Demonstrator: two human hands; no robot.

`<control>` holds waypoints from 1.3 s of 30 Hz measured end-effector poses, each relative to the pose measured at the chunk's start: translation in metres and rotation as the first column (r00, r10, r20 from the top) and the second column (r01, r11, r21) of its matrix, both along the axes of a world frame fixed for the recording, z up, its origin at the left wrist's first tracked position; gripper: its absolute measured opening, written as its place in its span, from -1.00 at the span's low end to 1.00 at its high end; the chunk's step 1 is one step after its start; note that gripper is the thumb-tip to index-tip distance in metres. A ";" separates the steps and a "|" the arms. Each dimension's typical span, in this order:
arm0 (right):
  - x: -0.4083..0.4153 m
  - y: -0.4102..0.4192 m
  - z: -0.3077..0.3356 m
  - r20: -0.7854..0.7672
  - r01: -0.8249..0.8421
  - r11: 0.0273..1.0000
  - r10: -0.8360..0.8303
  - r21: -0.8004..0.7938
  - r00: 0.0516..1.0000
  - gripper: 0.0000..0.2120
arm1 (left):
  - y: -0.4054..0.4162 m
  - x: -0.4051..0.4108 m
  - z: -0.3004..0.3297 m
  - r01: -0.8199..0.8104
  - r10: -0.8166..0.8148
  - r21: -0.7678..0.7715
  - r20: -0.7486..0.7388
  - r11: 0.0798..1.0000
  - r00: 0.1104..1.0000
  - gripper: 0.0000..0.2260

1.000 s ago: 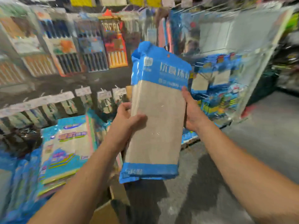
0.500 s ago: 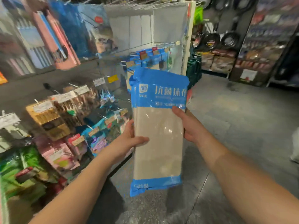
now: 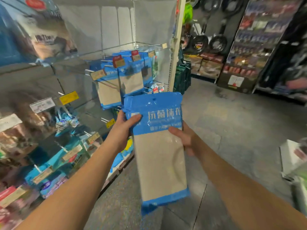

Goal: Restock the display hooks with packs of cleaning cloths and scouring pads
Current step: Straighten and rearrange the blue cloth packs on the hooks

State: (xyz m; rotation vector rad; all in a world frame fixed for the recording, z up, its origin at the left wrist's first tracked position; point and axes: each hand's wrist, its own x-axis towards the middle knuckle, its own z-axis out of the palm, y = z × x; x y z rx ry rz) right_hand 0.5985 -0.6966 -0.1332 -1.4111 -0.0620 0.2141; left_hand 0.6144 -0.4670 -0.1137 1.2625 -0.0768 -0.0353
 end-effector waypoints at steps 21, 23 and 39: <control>0.340 -0.016 -0.011 0.210 0.053 0.996 -0.036 -0.075 0.977 -0.31 | -0.043 0.267 -0.018 -0.333 0.336 0.045 -0.095 0.942 0.937 -0.55; 0.377 -0.020 -0.012 0.185 -0.033 0.993 0.054 -0.117 0.981 -0.45 | -0.052 0.293 -0.021 -0.386 0.391 0.068 -0.093 0.920 0.916 -0.61; 0.568 -0.025 -0.023 0.275 -0.165 0.909 0.283 -0.382 0.919 -0.57 | 0.015 0.367 -0.063 -0.535 0.718 0.628 -0.054 0.565 0.694 -0.86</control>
